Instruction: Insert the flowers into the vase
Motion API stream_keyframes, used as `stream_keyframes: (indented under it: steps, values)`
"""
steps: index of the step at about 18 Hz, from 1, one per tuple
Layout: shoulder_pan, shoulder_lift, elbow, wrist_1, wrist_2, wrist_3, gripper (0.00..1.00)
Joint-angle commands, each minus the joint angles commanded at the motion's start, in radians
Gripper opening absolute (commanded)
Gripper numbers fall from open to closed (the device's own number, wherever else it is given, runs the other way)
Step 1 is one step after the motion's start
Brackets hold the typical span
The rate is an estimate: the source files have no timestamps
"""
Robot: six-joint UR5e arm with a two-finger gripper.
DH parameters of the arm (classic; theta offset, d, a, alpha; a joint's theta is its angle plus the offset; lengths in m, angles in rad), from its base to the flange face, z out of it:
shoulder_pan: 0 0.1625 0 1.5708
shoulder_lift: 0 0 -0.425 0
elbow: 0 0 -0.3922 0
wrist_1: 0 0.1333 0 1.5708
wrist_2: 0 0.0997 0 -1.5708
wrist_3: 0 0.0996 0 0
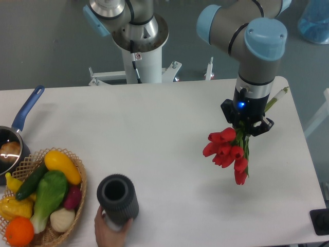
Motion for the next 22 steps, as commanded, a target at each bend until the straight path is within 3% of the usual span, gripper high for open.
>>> stream_keyframes:
  steps: [11,17,22]
  values:
    - [-0.006,0.058,0.0,0.003,-0.104,-0.001,0.0]
    - [-0.023,0.101,-0.003,0.003,-0.248,-0.073,0.0]
    - [-0.025,0.127,-0.023,0.023,-0.495,-0.173,0.0]
